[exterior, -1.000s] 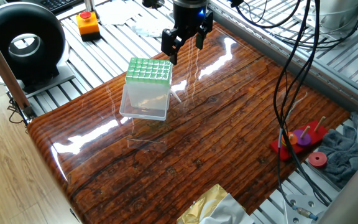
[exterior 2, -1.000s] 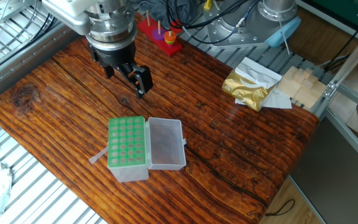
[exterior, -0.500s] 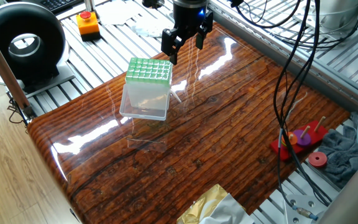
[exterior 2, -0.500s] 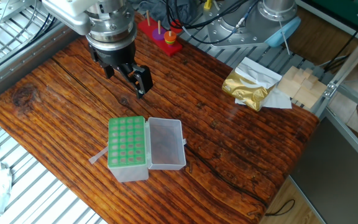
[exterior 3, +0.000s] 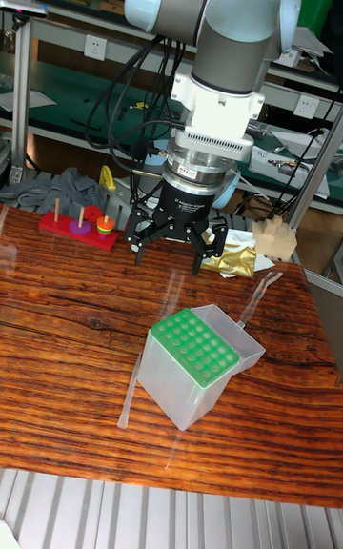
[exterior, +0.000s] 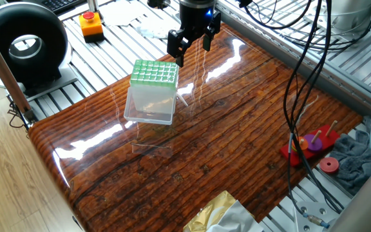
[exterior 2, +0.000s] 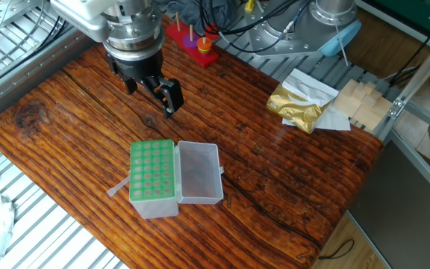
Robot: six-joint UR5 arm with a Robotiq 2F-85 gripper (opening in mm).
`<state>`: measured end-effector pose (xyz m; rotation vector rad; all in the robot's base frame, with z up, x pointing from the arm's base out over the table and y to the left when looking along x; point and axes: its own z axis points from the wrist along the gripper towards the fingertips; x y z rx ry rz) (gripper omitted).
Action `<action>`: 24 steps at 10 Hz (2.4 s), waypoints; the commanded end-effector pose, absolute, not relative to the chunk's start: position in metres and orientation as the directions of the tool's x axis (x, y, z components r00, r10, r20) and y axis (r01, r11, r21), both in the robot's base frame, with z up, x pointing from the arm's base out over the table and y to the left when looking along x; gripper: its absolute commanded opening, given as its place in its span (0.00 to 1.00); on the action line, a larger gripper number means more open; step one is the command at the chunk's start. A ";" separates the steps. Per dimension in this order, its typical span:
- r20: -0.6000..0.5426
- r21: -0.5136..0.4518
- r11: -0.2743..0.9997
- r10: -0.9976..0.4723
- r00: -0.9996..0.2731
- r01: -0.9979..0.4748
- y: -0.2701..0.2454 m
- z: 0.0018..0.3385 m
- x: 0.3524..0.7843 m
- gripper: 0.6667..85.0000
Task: Insert a large pipette tip into the holder for large pipette tips
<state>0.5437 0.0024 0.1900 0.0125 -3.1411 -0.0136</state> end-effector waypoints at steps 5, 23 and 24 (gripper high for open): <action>-0.216 -0.072 0.984 0.146 -0.965 0.165 -0.002 0.188 0.597 0.00; -0.258 -0.070 0.991 0.091 -0.962 0.113 -0.038 0.143 0.658 0.00; -0.271 -0.072 0.992 0.082 -0.959 0.105 -0.038 0.142 0.662 0.00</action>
